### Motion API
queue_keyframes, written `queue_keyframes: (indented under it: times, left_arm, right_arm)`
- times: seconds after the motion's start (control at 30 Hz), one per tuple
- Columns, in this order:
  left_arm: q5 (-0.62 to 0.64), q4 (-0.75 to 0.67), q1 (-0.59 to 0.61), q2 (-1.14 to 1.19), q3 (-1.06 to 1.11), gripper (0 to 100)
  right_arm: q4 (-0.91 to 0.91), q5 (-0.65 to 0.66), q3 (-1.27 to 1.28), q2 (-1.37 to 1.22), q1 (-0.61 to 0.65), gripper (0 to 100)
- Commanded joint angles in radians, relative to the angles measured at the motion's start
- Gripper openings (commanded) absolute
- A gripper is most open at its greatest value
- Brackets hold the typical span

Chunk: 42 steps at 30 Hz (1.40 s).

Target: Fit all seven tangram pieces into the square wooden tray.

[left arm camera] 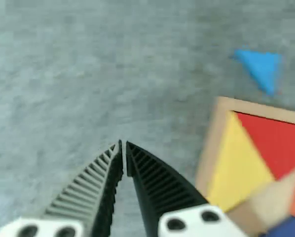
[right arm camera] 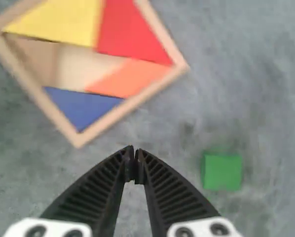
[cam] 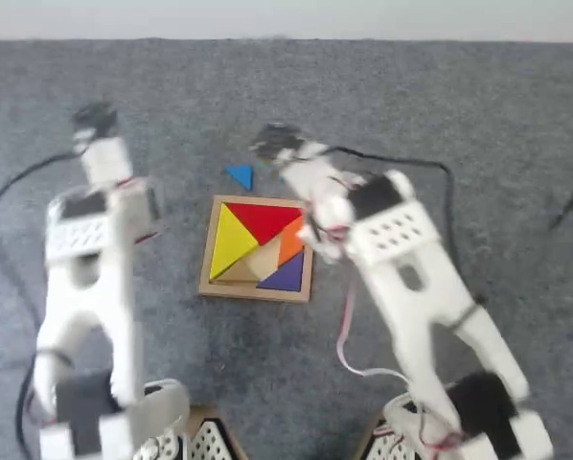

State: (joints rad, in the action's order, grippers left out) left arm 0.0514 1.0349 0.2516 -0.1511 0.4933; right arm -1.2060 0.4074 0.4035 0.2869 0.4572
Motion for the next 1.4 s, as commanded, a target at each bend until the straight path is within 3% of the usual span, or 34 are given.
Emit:
queue_keyframes:
  times: [0.0,0.17,0.37,0.53,0.77,1.03,1.37]
  left_arm:
    - [0.015,0.219,-0.183,0.241,-0.361,4]
    - [0.068,0.368,-0.301,0.572,-0.723,19]
    - [0.195,0.456,-0.299,0.824,-1.121,20]
    - [0.555,0.477,-0.282,0.991,-1.345,20]
    - [0.829,0.595,-0.267,1.214,-1.627,20]
    - [0.887,0.640,-0.292,1.398,-1.920,20]
    - [0.887,0.652,-0.275,1.453,-1.942,20]
  right_arm:
    - [0.183,-0.051,0.216,0.127,-0.108,0.9]
    - [0.249,-0.068,0.347,0.077,-0.128,0.9]
    - [0.298,-0.066,0.348,-0.008,-0.127,0.9]
    - [0.295,-0.066,0.331,-0.025,-0.117,0.9]
    - [0.295,-0.066,0.331,-0.027,-0.117,0.9]
    - [0.294,-0.066,0.331,-0.024,-0.117,0.9]
    - [0.294,-0.066,0.333,-0.022,-0.117,0.9]
